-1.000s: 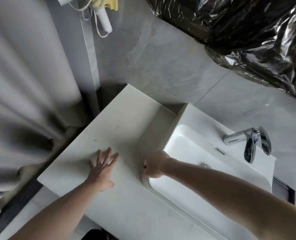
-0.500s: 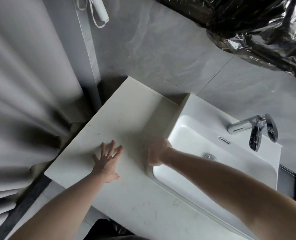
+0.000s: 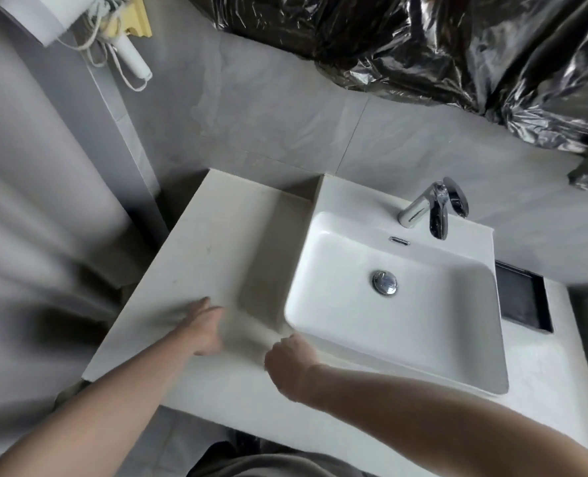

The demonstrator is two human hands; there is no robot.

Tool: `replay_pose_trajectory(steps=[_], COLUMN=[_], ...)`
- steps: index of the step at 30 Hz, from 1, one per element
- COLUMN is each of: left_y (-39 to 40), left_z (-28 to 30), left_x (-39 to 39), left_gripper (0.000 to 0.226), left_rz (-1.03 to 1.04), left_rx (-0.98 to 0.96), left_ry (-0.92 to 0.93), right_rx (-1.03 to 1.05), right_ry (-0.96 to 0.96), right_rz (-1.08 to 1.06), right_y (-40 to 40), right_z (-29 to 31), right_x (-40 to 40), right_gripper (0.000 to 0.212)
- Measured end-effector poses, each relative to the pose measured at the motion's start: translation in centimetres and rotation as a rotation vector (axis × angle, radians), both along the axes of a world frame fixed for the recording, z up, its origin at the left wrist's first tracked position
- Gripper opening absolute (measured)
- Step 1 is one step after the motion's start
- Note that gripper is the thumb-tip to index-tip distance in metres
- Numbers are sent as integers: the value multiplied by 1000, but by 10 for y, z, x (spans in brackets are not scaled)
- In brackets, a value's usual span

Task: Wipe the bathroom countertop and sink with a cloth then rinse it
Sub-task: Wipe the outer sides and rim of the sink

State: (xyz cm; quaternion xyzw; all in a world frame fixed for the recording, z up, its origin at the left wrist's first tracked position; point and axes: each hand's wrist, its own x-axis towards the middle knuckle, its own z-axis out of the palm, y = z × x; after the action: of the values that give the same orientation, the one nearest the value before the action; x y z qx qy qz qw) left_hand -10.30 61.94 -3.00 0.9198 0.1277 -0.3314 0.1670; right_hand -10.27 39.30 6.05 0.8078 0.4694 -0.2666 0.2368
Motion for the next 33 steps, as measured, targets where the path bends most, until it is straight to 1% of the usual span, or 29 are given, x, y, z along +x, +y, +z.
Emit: replay_pose_trajectory(steps=[1,2,3,4,6,7,10,12,14,16,18,20,21,23,25,27,30,31,33], left_y=[-4,-12,-21,-30,-49,-59,-89,-109,-125,-134,-133,-127,-124,-123,-126,-127,-126,-125,-125], left_z=[2,5,11,18,34,44,71,83,87,87,86,80,79,74,74,74,75,75,78], left_x=[0,1,3,7,17,24,48,60,67,68,68,71,72,76,76,75,75,75,75], left_gripper=[78,76,74,71,64,61,57,56,54,57,57,60,61,61,61,65,66,66,64], left_rz=[-14,-29,-30,-8,71,107,182,174,127,116,130,103,86,66,81,99,107,104,88], left_rx=[-30,-64,-106,-158,-264,-314,-404,-436,-424,-353,-291,-256,-239,-229,-225,-225,-218,-209,-202], left_ry=[-30,-70,-113,-159,-241,-268,-283,-274,-264,-254,-257,-259,-251,-270,-281,-282,-272,-267,-277], right_rx=[46,117,201,300,590,721,968,1171,1364,1494,1569,1594,1642,1731,1798,1804,1759,1753,1770], right_ry=[74,174,281,358,517,570,714,848,915,983,1013,1014,1008,895,746,579,308,253,208], right_rz=[-196,-450,-721,-989,-1468,-1677,-2220,-2481,-2617,-2703,-2804,-2863,-2880,-2889,-2911,-2964,-3048,-3056,-3050], right_y=[-14,-28,-42,-55,-79,-85,-88,-78,-59,-40,-27,-27,-33,-57,-97,-146,-204,-214,-220], right_z=[-3,-2,0,2,7,7,-11,-24,-28,-19,-16,-14,-14,-13,-10,-8,1,4,9], right_x=[-10,-17,-22,-26,-34,-37,-34,-27,-18,-8,2,8,9,9,5,2,2,1,1], right_gripper=[33,35,35,29,17,18,25,31,33,32,33,32,30,26,28,34,33,32,26])
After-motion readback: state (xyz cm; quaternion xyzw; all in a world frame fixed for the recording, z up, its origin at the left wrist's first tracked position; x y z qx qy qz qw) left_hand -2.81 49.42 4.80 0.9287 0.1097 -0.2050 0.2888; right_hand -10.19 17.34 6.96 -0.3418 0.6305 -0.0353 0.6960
